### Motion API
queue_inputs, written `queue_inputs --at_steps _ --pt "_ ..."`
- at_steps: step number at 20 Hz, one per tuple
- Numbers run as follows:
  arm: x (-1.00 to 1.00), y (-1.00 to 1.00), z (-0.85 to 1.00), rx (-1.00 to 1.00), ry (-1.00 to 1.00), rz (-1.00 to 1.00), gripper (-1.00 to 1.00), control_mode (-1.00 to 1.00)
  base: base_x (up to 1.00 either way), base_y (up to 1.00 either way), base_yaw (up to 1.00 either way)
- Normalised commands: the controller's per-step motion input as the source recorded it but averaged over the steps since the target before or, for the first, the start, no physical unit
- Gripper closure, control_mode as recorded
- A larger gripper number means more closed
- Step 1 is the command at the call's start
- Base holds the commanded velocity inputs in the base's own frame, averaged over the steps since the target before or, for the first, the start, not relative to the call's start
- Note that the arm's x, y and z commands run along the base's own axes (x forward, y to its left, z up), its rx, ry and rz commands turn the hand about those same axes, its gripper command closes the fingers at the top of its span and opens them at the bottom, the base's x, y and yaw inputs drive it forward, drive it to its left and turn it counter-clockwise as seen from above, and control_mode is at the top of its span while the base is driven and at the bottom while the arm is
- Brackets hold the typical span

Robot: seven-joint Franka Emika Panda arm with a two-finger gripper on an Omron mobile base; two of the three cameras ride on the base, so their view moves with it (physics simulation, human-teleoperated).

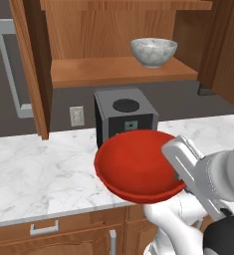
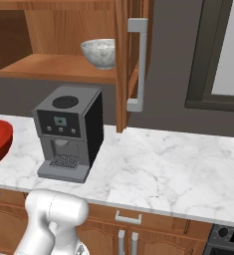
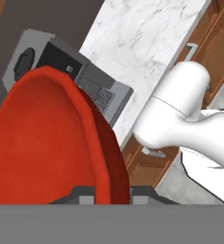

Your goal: Move the bowls from the cabinet to the plates on the dining table.

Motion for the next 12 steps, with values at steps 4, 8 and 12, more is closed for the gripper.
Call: queue_inputs --at_steps 4,8,12 --pt "0.00 -0.08 0.09 0.01 -0.01 0.00 1.00 -1.00 0.00 0.00 0.00" --pt "0.00 -0.04 0.07 0.00 -0.02 0.00 1.00 -1.00 0.00 0.00 0.00" --pt "0.00 -0.01 0.02 0.00 0.00 0.00 1.00 1.00 0.00 -0.07 0.00"
